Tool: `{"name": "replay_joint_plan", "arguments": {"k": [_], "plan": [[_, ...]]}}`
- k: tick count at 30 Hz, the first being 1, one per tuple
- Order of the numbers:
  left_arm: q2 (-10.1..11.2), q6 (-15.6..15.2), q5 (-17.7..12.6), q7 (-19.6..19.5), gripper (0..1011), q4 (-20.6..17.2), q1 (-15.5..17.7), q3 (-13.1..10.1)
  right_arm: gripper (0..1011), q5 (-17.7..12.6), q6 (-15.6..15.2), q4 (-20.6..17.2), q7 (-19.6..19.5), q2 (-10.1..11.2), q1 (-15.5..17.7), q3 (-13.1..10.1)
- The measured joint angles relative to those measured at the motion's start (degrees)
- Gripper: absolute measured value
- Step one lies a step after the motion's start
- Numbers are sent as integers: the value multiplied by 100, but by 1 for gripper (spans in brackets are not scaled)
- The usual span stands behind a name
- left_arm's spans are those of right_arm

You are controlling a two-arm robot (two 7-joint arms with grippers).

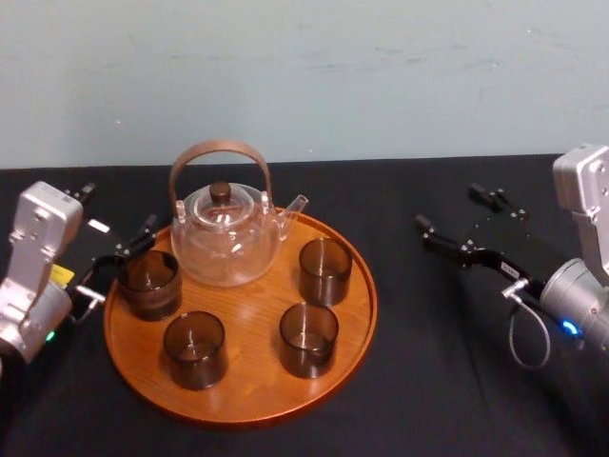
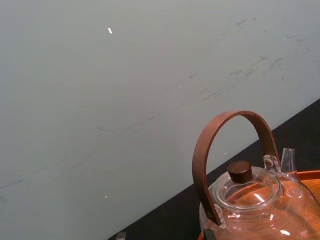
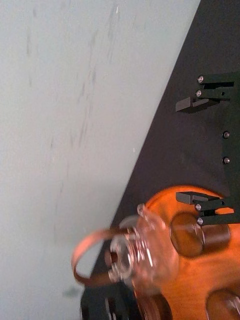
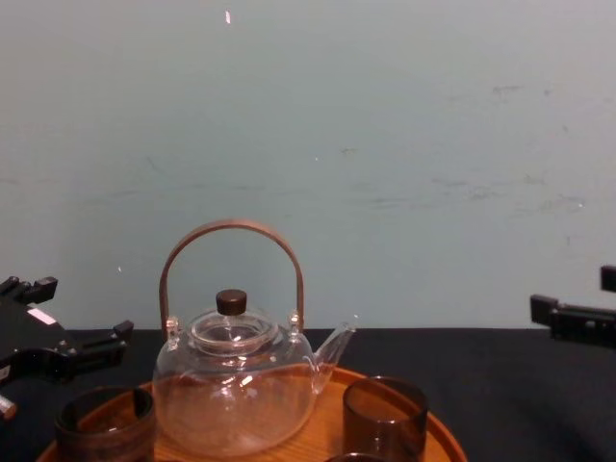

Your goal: Pick up the glass from the table and place it on the tray.

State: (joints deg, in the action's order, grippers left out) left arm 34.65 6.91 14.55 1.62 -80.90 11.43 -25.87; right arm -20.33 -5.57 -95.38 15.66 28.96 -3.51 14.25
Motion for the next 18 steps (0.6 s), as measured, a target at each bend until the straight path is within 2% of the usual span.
{"name": "replay_joint_plan", "arguments": {"k": [5,10,18], "plan": [[0,0,0,0,1001,0,1,0,1002,271,197,148,-426,-291,98,-83],[0,0,0,0,1001,0,0,0,1002,389,231,285,-544,-443,119,-119],[0,0,0,0,1001,0,0,0,1002,425,229,331,-573,-474,121,-126]]}}
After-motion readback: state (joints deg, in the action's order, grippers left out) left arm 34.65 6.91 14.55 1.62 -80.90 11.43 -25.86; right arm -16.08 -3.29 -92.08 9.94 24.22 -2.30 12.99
